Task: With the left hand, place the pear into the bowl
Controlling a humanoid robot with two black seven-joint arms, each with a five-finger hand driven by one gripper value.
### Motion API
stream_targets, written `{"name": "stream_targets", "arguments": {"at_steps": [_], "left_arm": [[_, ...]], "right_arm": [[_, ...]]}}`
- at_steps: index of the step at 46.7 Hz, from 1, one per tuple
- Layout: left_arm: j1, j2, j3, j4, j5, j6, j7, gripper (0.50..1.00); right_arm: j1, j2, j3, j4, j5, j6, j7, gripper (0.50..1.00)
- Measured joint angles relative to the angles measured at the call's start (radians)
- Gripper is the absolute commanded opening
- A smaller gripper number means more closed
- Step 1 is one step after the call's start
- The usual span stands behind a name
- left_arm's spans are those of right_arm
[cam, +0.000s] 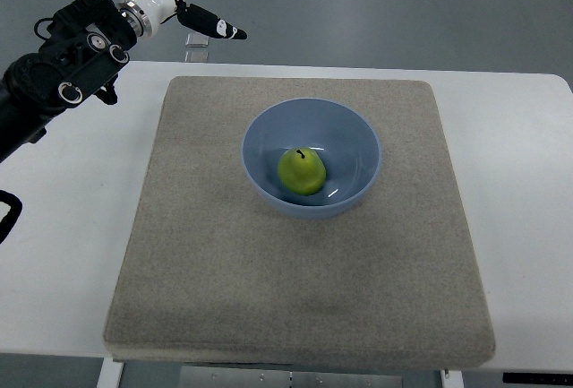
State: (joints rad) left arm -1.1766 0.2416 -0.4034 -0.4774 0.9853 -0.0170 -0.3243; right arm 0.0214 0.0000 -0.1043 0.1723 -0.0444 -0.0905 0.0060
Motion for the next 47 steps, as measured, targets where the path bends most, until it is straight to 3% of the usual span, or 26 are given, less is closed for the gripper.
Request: {"name": "stream_targets", "arguments": {"at_steps": [6,26,32,36,47], "left_arm": [[0.008,-0.045,0.0,0.071,-0.103,0.019,0.003,0.988],[0.049,-0.092,-0.002,0.114,-0.483,0.033,0.01,0.986],[0.049,-0.108,-0.006,0.132,-0.574,0.034,0.055,0.981],[0.049,-0.11,-0.01,0.133,-0.673,0.063,0.084,0.981],[0.052,-0.12,-0.011,0.13,-0.906,0.118,0.089,0.984]], "right_arm": [[0.0,0.0,0.0,0.0,0.0,0.0,0.0,0.924],[0.0,0.0,0.0,0.0,0.0,0.0,0.0,0.924],[0.0,0.0,0.0,0.0,0.0,0.0,0.0,0.924],[0.0,0.0,0.0,0.0,0.0,0.0,0.0,0.924],[0.0,0.0,0.0,0.001,0.0,0.0,0.0,0.924]]}}
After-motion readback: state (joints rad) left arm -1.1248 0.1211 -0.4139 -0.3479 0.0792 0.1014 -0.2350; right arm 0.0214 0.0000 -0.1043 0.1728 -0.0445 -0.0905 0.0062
